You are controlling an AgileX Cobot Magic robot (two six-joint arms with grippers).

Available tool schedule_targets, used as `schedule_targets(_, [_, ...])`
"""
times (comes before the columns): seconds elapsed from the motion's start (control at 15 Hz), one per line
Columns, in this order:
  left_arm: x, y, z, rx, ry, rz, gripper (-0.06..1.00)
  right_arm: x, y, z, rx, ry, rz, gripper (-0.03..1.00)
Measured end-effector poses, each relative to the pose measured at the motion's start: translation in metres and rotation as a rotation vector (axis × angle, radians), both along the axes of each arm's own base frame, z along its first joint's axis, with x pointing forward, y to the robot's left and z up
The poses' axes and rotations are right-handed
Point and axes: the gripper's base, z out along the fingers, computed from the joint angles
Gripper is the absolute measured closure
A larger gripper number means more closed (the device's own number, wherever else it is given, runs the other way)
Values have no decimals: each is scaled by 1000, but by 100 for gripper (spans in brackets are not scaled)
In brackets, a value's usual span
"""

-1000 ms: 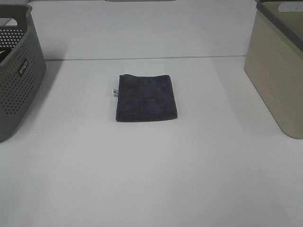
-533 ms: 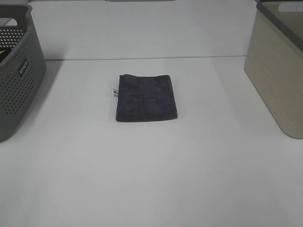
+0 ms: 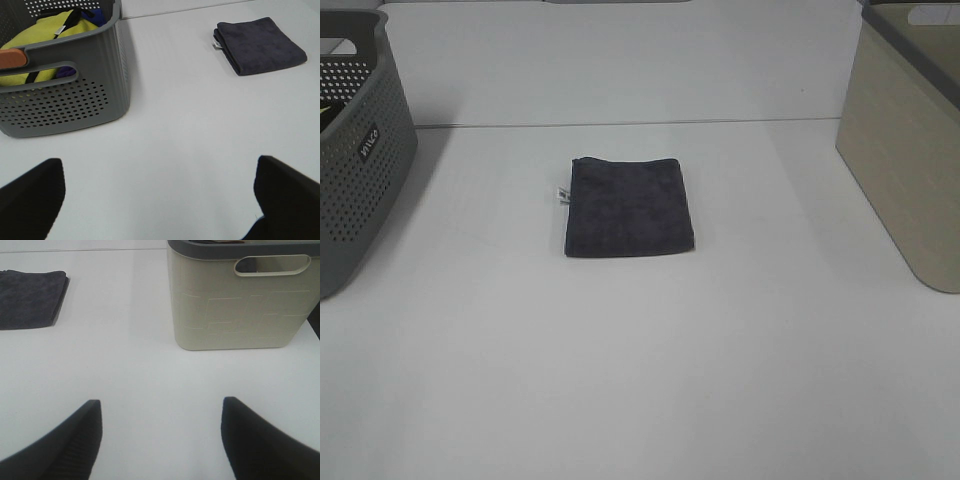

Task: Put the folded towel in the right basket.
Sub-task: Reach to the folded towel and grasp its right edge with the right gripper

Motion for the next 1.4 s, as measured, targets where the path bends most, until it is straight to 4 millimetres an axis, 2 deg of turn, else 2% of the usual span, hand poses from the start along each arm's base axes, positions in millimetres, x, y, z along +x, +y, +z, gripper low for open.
schedule_targets(0.73, [0,0,0,0,0,0,-3,1,0,0,0,8,0,32])
schedule_targets(0.93, [0,0,0,0,0,0,-3,18,0,9,3,51,1,32])
schedule_targets(1.07, [0,0,0,0,0,0,-3,42,0,23,16,79,5,32])
schedule_targets(1.2, [0,0,0,0,0,0,-3,75,0,37,29,96,6,32])
schedule_targets(1.4, [0,0,0,0,0,0,-3,135,-2,59,41,130,3,32])
